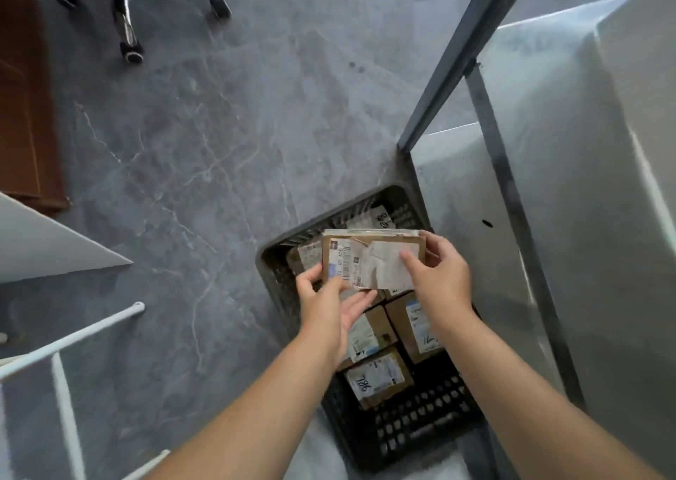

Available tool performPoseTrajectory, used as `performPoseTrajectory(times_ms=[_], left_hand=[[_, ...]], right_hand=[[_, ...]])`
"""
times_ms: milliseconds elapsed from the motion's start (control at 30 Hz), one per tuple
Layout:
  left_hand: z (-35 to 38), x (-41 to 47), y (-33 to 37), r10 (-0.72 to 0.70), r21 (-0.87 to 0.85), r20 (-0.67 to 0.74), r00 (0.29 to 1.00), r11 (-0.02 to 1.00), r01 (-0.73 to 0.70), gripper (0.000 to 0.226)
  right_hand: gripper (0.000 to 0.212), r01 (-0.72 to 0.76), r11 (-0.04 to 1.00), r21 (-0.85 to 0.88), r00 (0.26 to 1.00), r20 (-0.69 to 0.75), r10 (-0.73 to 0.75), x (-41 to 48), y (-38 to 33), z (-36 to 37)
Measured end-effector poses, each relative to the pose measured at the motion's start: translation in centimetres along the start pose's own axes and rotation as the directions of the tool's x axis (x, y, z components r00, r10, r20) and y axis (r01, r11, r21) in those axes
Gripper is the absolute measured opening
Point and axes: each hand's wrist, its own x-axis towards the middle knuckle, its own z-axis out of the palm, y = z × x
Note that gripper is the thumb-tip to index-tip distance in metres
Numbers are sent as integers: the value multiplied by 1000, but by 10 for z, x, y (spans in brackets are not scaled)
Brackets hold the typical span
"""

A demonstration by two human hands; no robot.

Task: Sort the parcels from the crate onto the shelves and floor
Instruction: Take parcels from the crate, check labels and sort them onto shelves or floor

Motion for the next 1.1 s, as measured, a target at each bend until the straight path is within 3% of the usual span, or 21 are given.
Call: performPoseTrajectory(times_ms=[133,300,433,533,667,800,900,967,1033,1100], left_hand=[[3,83,-45,-53,44,-52,997,998,55,44],[18,165,-54,-38,51,-105,994,998,43,47],[29,199,-45,-52,24,-118,992,998,55,46],[25,219,-50,-46,26,-139,989,998,50,45],[11,233,-66,-13,11,-168,986,1000,15,49],[13,229,-71,-37,-61,-110,993,998,31,51],[17,225,-71,-22,-52,-90,996,999,17,52],[18,223,-68,-13,-51,-80,997,999,9,52],[18,221,-67,-3,-41,-72,997,999,0,52],[16,219,-67,1,-1,-54,999,1000,-1,53]], right_hand=[[62,-24,997,-79,998,52,28,52,59,4],[75,218,907,-361,972,160,-171,90,89,33],[88,393,714,-579,915,173,-364,116,107,71],[100,415,541,-731,898,233,-373,132,114,93],[77,411,229,-882,830,259,-493,147,128,106],[65,352,269,-896,879,218,-424,168,129,97],[69,462,270,-845,872,377,-312,168,134,96],[67,492,348,-798,869,424,-254,159,143,95],[73,469,411,-782,883,431,-188,153,152,93],[85,466,382,-798,880,465,-100,152,156,91]])
